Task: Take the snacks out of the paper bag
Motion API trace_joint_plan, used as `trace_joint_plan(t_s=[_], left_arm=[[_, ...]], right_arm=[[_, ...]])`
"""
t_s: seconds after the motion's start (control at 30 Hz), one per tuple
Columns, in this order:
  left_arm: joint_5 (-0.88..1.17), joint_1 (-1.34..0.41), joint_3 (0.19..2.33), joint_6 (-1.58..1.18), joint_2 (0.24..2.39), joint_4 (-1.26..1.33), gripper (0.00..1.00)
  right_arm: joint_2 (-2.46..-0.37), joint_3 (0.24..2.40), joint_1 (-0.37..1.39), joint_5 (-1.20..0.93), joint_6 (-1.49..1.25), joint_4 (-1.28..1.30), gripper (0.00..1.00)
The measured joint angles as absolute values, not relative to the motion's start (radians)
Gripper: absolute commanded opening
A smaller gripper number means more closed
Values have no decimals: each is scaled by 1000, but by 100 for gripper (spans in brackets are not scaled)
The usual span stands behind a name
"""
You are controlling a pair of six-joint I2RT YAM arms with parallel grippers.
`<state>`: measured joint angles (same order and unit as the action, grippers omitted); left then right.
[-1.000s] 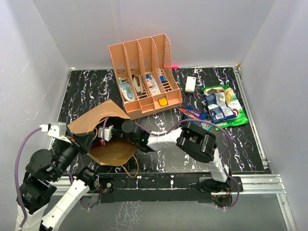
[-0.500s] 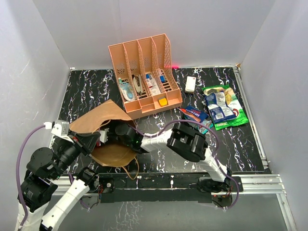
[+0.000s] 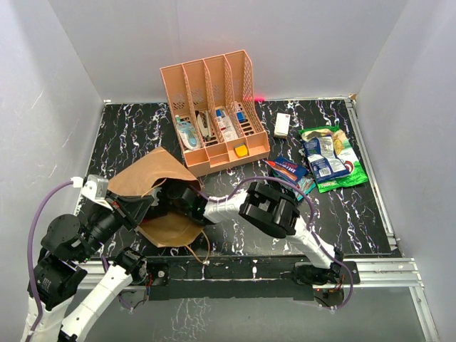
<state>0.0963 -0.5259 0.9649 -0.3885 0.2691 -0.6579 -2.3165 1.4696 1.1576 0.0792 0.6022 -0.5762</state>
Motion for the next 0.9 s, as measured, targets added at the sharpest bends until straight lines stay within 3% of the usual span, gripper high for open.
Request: trace_joint_plan(t_s=[0.27, 0.53, 0.7, 0.9], left_arm=[[113, -525, 965, -377, 281, -652, 0], [107, -525, 965, -374, 287, -661, 0], [83, -525, 965, -375, 287, -676, 0], [-12, -525, 966, -383, 260, -714, 0]], right_arm=[[-2445, 1643, 1135, 99, 465, -527, 96], [-2550, 1821, 1117, 104, 380, -459, 36], [-2585, 1902, 1104, 133, 357, -416, 12], [-2559, 1863, 1089, 182, 369, -417, 8]])
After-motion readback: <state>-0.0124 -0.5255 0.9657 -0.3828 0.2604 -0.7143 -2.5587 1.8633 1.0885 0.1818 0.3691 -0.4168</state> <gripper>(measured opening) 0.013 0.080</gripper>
